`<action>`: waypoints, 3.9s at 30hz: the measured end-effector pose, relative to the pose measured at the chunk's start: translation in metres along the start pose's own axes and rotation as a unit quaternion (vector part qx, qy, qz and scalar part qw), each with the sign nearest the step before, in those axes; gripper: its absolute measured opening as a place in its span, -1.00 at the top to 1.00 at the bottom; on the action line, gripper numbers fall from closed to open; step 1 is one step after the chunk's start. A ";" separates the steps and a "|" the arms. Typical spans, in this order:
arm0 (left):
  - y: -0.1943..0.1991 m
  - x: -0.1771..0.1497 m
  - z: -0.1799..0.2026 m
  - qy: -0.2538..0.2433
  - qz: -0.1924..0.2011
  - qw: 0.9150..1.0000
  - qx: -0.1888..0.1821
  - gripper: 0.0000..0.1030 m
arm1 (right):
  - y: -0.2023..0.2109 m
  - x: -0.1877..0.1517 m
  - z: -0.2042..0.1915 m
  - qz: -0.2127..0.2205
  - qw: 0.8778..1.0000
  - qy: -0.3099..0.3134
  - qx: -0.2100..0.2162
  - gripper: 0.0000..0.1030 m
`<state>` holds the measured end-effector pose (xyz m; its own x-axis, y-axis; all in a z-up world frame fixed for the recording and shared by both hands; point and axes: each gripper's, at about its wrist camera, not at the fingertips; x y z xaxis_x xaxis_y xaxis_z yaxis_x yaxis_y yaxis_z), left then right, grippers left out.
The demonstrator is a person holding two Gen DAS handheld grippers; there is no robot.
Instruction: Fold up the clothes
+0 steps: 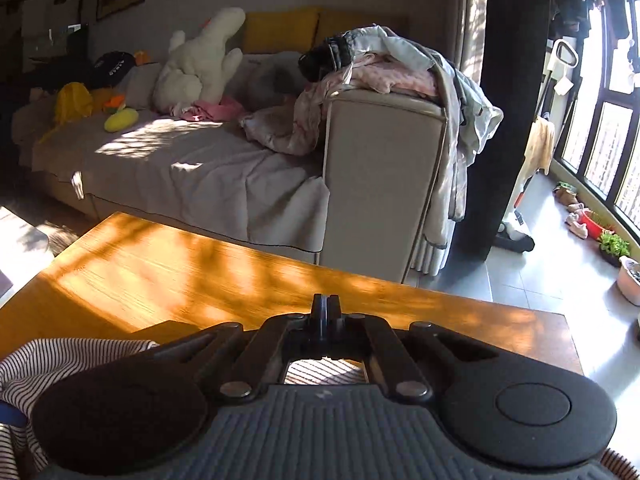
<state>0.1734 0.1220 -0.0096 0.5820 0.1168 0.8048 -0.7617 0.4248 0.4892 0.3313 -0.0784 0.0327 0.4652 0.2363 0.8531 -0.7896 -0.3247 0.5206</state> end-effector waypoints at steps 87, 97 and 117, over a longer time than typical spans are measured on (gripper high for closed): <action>0.035 0.021 -0.012 0.047 0.010 0.994 0.096 -1.00 | 0.174 0.034 0.020 0.181 0.972 0.106 -0.108 0.99; -0.049 0.014 0.035 -0.063 -0.036 0.990 0.119 -1.00 | 0.132 -0.013 0.074 0.035 0.995 -0.005 -0.089 0.47; -0.008 0.036 0.007 -0.042 0.008 0.988 0.152 -1.00 | 0.074 -0.068 0.074 -0.021 0.996 -0.062 -0.065 0.79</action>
<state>0.1982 0.1166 0.0181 0.5526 0.0407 0.8324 -0.8286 0.1338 0.5436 0.2707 -0.1863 0.0162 0.5385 0.1288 0.8327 -0.8099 -0.1936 0.5537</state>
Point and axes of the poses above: each gripper's, at about its wrist camera, not at the fingertips, and y roughly against the way its jaws point, z to its right, x to its top, and after that the axes turned 4 degrees about z, right-handed
